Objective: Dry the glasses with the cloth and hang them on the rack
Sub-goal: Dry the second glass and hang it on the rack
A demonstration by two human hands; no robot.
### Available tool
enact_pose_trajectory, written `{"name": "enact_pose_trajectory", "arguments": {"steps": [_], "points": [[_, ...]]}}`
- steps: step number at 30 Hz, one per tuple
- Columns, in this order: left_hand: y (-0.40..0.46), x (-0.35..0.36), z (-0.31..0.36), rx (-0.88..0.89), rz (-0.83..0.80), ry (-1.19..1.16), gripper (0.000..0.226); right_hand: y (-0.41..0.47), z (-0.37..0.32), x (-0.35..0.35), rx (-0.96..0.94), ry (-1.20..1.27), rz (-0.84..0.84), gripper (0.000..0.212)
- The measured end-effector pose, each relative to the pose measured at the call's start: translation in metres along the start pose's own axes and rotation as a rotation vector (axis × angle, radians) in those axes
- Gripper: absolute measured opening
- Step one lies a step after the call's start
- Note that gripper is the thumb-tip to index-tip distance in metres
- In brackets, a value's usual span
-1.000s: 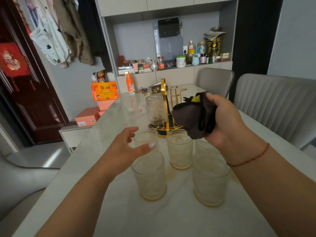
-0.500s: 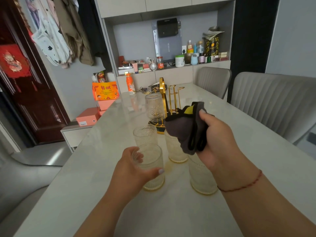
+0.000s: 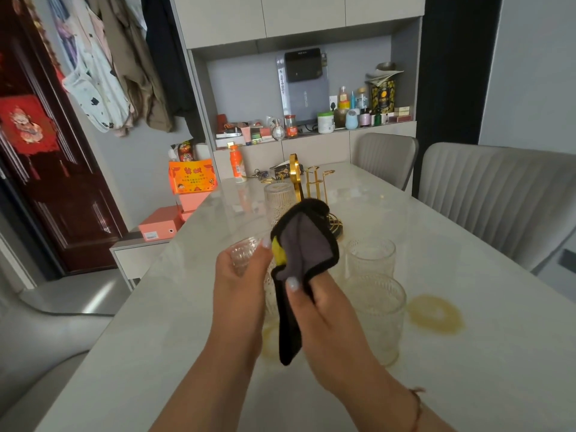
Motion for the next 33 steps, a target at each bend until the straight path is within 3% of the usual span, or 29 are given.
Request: {"name": "enact_pose_trajectory", "arguments": {"steps": [2,5,7,10,13,16,19,21,23,26,28,31,33], "points": [[-0.006,0.005,0.000,-0.047,-0.036,-0.050,0.049,0.012,-0.005,-0.002,-0.042,-0.003,0.028,0.020],[-0.009,0.010,0.008,-0.118,-0.116,-0.253,0.054,0.031,0.000,-0.008,0.198,0.117,0.041,0.015],[-0.004,0.009,0.017,-0.075,-0.121,-0.296,0.047,0.024,0.004,-0.008,0.306,0.182,0.003,0.015],[0.007,0.003,0.026,0.022,-0.059,-0.245,0.039,0.001,-0.009,-0.003,0.116,0.078,-0.014,0.012],[0.002,0.002,0.019,0.052,-0.043,-0.132,0.048,0.004,-0.020,0.003,-0.076,0.050,-0.038,0.030],[-0.009,0.008,0.014,-0.081,-0.152,-0.253,0.051,0.030,-0.005,-0.003,0.183,0.230,0.023,0.015],[-0.010,0.009,0.023,-0.085,-0.227,-0.315,0.058,0.027,0.011,0.008,0.584,0.649,-0.091,0.036],[-0.006,0.010,0.027,-0.056,-0.253,-0.293,0.057,0.021,0.013,0.012,0.637,0.823,-0.084,0.052],[-0.006,0.012,0.028,-0.028,-0.253,-0.215,0.065,0.020,0.014,0.010,0.590,0.910,-0.017,0.051],[-0.011,0.009,0.026,0.073,-0.141,-0.046,0.083,0.018,0.021,0.006,0.504,0.762,0.149,0.033],[-0.020,0.008,0.026,0.122,-0.141,-0.030,0.076,0.014,0.023,0.002,0.394,0.512,0.243,0.036],[-0.025,0.009,0.022,0.041,-0.219,-0.157,0.060,0.017,0.018,0.000,0.321,0.320,0.218,0.026],[-0.026,0.010,0.024,-0.048,-0.334,-0.231,0.053,0.022,0.015,-0.001,0.459,0.440,0.128,0.028]]}}
Point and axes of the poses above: each hand's wrist, its own y-axis towards the middle knuckle, its own x-axis out of the palm, z = x × y, the point moved 5 cm from there along y, towards the middle knuckle, and after that the axes turned 15 degrees about z, right-handed, at the moved point
